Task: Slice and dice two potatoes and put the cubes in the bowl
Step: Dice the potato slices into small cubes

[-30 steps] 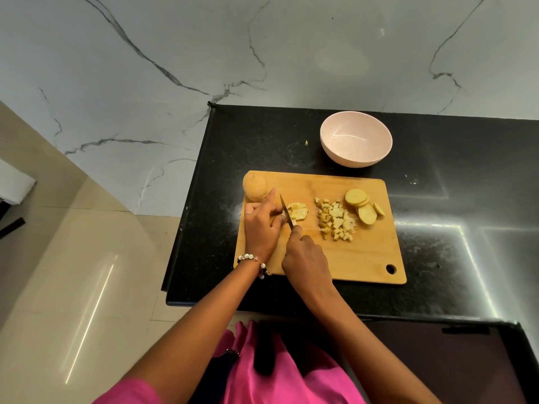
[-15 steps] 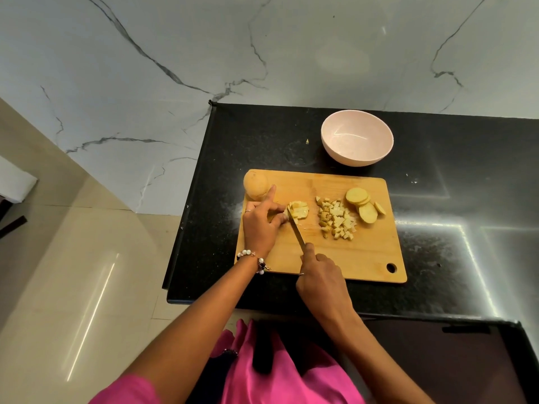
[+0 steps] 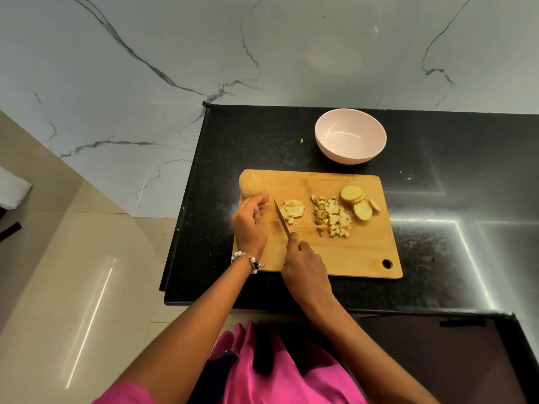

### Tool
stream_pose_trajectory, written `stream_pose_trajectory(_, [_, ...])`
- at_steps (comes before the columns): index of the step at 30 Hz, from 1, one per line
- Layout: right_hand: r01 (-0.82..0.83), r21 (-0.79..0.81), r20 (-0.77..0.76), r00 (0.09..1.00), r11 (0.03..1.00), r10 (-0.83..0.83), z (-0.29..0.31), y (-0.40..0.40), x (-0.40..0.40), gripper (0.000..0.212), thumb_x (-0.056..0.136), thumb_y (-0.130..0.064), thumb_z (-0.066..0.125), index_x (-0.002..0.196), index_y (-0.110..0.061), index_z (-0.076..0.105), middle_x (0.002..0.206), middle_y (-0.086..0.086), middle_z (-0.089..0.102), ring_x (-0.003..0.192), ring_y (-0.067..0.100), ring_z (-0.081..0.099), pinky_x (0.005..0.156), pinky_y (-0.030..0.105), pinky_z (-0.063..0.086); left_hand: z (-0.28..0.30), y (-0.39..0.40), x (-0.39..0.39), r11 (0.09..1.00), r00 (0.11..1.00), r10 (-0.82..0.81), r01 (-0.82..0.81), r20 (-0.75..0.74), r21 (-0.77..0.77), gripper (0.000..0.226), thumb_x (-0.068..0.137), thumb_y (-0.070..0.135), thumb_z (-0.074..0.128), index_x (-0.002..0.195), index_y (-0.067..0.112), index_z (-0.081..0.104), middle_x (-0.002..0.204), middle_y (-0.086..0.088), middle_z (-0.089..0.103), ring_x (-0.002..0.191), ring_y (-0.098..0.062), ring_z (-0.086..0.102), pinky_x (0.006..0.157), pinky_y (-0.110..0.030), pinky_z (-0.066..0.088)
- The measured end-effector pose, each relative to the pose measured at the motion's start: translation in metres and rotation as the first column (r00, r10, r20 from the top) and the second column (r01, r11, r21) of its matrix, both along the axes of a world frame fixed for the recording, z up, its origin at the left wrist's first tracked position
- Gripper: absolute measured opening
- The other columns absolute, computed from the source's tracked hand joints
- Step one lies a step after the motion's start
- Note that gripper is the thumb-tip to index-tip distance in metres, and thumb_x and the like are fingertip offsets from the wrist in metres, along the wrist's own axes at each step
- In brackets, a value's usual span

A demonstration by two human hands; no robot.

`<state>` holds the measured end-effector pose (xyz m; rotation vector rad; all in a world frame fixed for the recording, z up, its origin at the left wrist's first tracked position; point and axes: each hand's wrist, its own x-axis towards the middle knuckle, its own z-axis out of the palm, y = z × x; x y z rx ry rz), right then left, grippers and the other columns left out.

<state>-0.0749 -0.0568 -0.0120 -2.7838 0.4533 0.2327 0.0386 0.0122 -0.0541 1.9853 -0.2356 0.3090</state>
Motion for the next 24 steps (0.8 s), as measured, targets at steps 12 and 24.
stream_pose_trajectory(12, [0.196, -0.022, -0.015, 0.980, 0.980, -0.196, -0.001, -0.018, 0.004, 0.056, 0.096, -0.002, 0.028, 0.149, -0.002, 0.010, 0.130, 0.019, 0.046, 0.103, 0.036, 0.057, 0.079, 0.038, 0.045, 0.001, -0.002, 0.000, 1.000, 0.999, -0.011, 0.011, -0.038, -0.010, 0.031, 0.088, -0.007, 0.047, 0.107, 0.007, 0.068, 0.093, 0.001, 0.068, 0.084, -0.010, 0.066, 0.076, -0.019, 0.054])
stream_pose_trajectory(24, [0.277, -0.009, 0.010, 0.961, 0.961, -0.277, -0.007, -0.057, -0.014, 0.058, 0.094, -0.006, 0.032, 0.149, -0.007, 0.015, 0.123, 0.017, 0.051, 0.101, 0.038, 0.055, 0.078, 0.041, 0.044, 0.004, -0.008, -0.002, 0.999, 1.000, -0.023, 0.023, -0.014, 0.024, 0.026, 0.090, -0.002, 0.052, 0.106, 0.009, 0.069, 0.091, 0.004, 0.068, 0.085, -0.004, 0.062, 0.076, -0.004, 0.045])
